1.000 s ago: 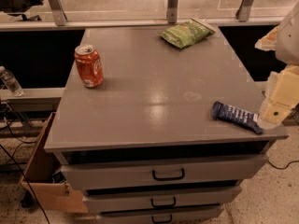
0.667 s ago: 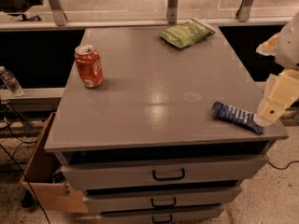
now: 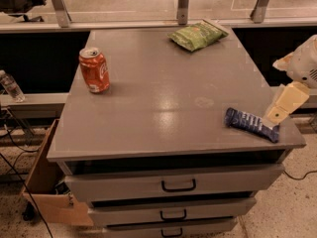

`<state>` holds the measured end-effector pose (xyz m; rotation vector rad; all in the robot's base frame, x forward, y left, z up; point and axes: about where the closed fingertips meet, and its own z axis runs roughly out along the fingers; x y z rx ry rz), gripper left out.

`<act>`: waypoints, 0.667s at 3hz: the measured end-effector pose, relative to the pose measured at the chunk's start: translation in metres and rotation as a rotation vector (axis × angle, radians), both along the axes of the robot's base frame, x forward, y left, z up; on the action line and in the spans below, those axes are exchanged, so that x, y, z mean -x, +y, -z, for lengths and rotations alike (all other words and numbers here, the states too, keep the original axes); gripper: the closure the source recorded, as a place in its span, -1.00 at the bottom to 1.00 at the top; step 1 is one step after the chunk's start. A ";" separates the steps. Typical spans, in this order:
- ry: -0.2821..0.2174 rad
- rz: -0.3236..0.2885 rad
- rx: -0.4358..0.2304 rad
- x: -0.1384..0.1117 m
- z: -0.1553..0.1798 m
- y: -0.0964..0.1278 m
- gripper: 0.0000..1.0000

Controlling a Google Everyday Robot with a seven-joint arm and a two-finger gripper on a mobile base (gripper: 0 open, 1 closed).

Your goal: Move rxbar blueberry near green jalapeno chip bag

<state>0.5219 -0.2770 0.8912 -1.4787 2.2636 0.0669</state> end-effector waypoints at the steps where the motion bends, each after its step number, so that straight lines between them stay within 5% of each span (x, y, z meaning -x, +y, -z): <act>1: 0.019 0.039 -0.044 -0.011 0.029 -0.010 -1.00; 2: 0.032 0.058 -0.083 -0.012 0.046 -0.011 -1.00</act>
Offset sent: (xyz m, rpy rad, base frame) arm 0.0107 -0.0134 -0.0643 0.1371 0.0443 -0.0858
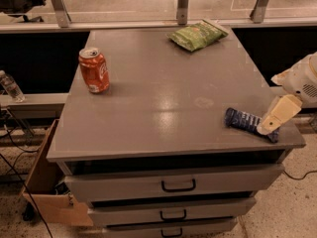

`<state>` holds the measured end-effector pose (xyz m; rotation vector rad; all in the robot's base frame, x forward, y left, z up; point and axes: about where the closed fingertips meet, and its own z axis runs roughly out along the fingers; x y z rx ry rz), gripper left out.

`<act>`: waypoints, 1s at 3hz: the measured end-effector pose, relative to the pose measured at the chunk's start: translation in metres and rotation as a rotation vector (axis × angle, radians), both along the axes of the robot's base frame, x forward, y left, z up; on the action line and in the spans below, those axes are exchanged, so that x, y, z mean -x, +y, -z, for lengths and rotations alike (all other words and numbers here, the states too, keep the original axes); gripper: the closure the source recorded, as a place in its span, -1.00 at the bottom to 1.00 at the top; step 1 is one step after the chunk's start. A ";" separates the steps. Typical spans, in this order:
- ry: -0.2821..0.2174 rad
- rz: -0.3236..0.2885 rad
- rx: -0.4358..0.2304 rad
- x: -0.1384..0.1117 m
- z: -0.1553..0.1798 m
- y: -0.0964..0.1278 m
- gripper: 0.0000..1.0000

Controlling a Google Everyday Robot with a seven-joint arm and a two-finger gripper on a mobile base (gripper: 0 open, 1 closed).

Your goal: Move rxbar blueberry near green jalapeno chip bag

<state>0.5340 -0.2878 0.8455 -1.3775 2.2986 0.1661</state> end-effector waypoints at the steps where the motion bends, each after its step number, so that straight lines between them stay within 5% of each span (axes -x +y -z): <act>1: 0.017 0.021 -0.038 0.004 0.013 0.002 -0.63; 3: 0.049 0.040 -0.081 0.011 0.019 0.012 0.27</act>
Offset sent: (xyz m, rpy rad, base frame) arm -0.0151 0.0128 -0.0266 0.1107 0.0549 -0.0583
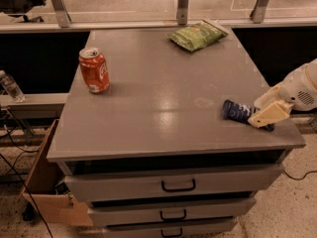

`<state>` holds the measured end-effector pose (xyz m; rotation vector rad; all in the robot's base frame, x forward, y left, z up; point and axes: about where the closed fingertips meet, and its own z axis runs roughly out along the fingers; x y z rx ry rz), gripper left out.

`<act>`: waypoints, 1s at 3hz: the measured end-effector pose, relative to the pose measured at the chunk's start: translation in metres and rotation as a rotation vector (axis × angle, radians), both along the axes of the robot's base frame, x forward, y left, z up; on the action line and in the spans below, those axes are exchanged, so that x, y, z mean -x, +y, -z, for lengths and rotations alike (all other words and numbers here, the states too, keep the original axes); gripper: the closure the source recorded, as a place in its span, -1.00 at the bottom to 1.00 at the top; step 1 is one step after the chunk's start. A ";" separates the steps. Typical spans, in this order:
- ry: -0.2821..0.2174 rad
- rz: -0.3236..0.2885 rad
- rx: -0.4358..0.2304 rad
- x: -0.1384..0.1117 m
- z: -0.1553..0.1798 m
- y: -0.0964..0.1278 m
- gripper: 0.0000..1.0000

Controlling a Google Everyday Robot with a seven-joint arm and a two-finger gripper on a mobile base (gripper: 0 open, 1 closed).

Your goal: Move rxbar blueberry near green jalapeno chip bag

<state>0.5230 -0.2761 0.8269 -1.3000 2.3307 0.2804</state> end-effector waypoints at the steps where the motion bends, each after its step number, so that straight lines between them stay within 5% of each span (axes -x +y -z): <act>1: 0.000 0.000 0.000 0.000 -0.004 0.000 0.74; 2: 0.003 -0.011 -0.025 0.006 -0.022 0.014 1.00; 3: -0.057 -0.018 -0.016 0.000 -0.054 0.018 1.00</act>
Offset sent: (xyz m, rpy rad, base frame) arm -0.0138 0.0304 0.0503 0.0606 0.0028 0.0199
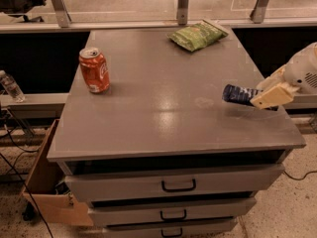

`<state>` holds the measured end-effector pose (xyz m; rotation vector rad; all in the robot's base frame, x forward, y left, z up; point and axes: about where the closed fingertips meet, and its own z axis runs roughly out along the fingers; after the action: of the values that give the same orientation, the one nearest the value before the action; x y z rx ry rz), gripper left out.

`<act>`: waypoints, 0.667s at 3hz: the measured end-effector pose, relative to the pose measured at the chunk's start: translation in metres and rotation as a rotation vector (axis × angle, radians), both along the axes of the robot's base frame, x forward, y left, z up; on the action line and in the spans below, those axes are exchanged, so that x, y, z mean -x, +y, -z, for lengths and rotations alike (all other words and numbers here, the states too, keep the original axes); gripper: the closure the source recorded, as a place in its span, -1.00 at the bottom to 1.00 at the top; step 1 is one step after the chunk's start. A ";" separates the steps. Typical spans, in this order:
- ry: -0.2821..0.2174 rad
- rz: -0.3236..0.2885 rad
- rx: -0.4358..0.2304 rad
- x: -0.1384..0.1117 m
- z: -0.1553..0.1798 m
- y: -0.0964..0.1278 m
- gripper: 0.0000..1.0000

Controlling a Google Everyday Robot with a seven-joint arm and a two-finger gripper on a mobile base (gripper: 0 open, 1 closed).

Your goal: Move rxbar blueberry near green jalapeno chip bag

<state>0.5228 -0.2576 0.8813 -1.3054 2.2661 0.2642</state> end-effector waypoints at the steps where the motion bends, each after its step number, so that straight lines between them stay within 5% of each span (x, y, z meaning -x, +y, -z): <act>1: -0.116 0.012 0.043 -0.014 -0.050 -0.016 1.00; 2: -0.115 0.012 0.041 -0.015 -0.050 -0.015 1.00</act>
Offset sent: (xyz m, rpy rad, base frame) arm 0.0106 -0.0129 0.0390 -0.0368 -0.0909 -0.0091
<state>0.5377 -0.2726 0.9308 -1.2929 2.1922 0.1351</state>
